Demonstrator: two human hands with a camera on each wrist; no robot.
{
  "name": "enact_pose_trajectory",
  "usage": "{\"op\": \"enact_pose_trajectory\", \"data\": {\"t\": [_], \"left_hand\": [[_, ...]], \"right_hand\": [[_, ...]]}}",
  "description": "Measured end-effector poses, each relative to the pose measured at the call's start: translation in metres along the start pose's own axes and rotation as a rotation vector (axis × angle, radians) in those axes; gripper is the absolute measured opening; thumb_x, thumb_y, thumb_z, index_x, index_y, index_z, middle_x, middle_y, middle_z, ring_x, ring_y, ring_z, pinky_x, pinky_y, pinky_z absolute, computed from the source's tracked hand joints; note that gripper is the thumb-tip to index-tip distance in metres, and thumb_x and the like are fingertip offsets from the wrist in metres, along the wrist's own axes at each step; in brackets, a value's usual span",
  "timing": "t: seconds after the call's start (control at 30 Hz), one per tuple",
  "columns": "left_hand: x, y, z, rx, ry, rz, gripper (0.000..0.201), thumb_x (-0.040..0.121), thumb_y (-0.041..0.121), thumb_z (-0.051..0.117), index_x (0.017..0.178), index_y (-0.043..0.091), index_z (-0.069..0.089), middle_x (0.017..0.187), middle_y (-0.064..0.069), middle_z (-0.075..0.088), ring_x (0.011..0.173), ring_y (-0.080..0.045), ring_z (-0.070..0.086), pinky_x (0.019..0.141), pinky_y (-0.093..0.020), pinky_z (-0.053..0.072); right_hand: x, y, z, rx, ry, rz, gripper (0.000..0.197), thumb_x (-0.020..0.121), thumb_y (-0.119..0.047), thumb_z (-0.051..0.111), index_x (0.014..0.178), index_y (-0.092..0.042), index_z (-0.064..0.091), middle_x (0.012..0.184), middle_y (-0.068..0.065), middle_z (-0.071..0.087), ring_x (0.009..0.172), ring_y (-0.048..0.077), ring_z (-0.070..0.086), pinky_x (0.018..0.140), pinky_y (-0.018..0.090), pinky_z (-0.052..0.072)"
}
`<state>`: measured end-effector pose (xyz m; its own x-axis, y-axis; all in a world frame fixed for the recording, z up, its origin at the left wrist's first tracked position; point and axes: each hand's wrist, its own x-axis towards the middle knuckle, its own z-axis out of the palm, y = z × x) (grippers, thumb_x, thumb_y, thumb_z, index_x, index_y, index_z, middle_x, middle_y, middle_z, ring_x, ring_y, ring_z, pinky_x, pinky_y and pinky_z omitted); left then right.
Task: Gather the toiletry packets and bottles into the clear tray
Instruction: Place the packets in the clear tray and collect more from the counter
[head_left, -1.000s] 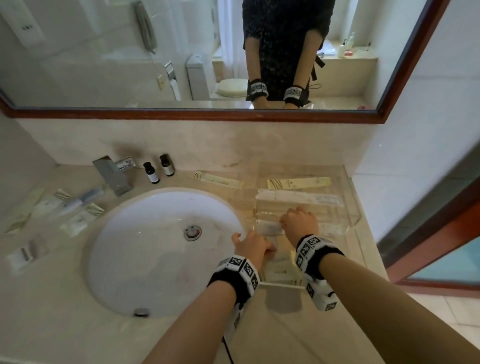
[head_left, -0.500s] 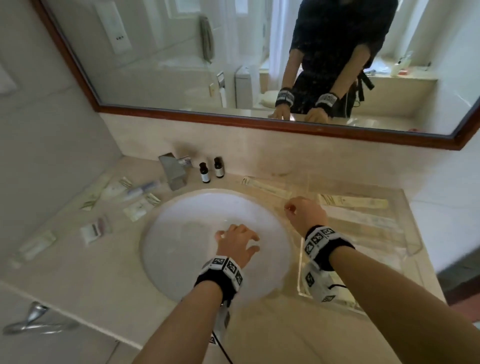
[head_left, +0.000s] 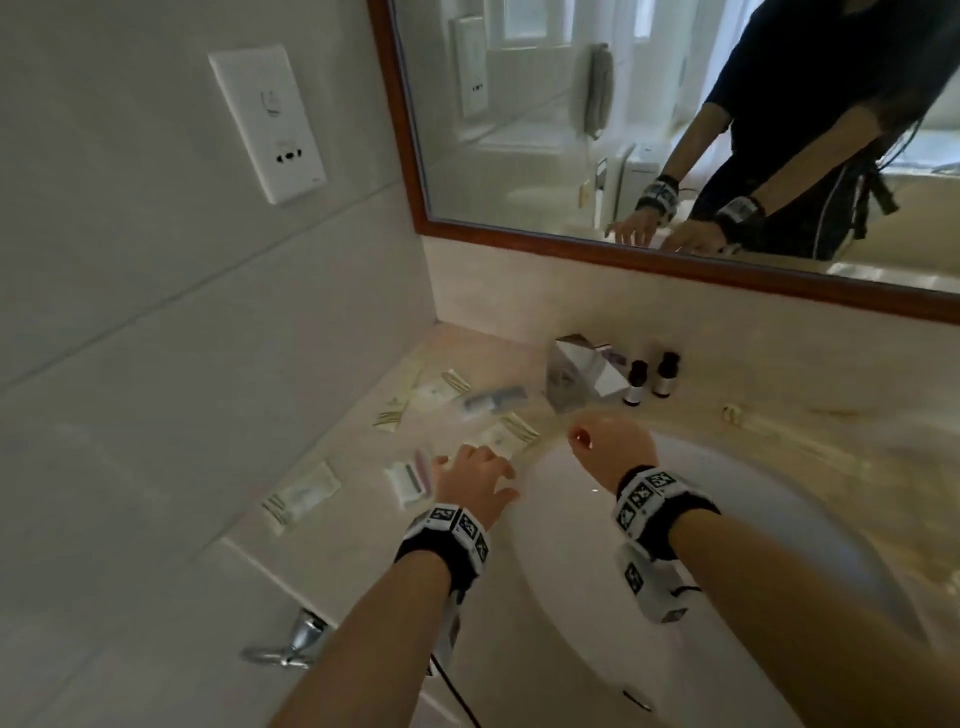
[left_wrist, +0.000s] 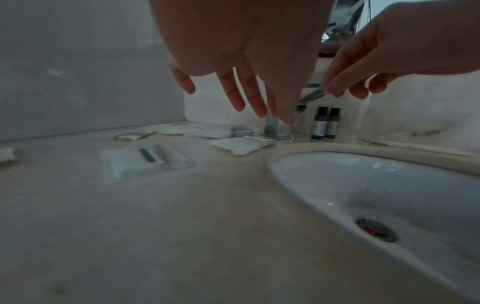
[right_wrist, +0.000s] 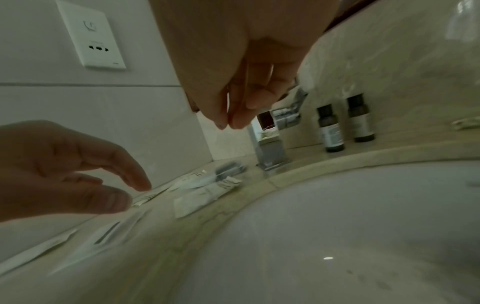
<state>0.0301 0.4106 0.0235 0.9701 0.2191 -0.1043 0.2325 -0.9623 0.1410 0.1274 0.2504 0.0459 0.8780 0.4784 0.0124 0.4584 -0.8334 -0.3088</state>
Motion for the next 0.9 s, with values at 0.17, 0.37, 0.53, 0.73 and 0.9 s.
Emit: {"op": "enact_pose_trajectory", "data": {"t": [0.17,0.37,0.53,0.73,0.9], "left_hand": [[0.024,-0.070,-0.001,-0.010,-0.068,-0.080,0.030,0.091,0.039,0.051,0.120,0.032,0.054,0.135,0.006,0.048,0.130,-0.016,0.036,0.110,-0.051,0.019],[0.045,-0.118,0.007,-0.102,-0.208,-0.191,0.046,0.093,0.016,0.046,0.137,0.030,0.038,0.147,0.002,0.035,0.138,-0.021,0.028,0.112,-0.059,0.014],[0.056,-0.130,0.012,-0.096,-0.288,-0.196,0.050,0.092,0.033,0.052,0.138,0.031,0.034,0.144,-0.006,0.032,0.133,-0.029,0.028,0.106,-0.054,0.029],[0.065,-0.135,0.009,-0.282,-0.377,-0.273,0.058,0.080,0.039,0.068,0.125,0.017,0.039,0.123,-0.011,0.054,0.108,-0.031,0.057,0.096,-0.043,0.047],[0.065,-0.136,0.012,-0.435,-0.317,-0.394,0.047,0.078,0.038,0.072,0.111,0.008,0.056,0.116,-0.011,0.062,0.098,-0.026,0.060,0.078,-0.029,0.047]], "right_hand": [[0.035,-0.050,0.030,-0.012,-0.083,0.054,0.024,0.093,-0.020,0.046,0.106,-0.018,0.066,0.112,0.009,0.066,0.101,0.030,0.061,0.083,0.036,0.051],[0.073,-0.070,0.068,-0.064,-0.288,0.019,0.037,0.092,-0.011,0.047,0.129,-0.017,0.051,0.136,0.009,0.049,0.126,0.028,0.044,0.104,0.039,0.041],[0.088,-0.077,0.082,-0.048,-0.343,0.193,0.049,0.094,-0.023,0.047,0.140,-0.015,0.032,0.143,0.013,0.036,0.130,0.033,0.036,0.107,0.044,0.037],[0.101,-0.077,0.084,0.072,-0.335,0.339,0.073,0.083,-0.034,0.067,0.140,-0.012,0.028,0.140,0.013,0.039,0.132,0.033,0.036,0.108,0.044,0.036],[0.096,-0.077,0.084,0.249,-0.303,0.284,0.066,0.084,-0.022,0.068,0.139,-0.014,0.033,0.137,0.016,0.047,0.126,0.032,0.046,0.104,0.039,0.042]]}}
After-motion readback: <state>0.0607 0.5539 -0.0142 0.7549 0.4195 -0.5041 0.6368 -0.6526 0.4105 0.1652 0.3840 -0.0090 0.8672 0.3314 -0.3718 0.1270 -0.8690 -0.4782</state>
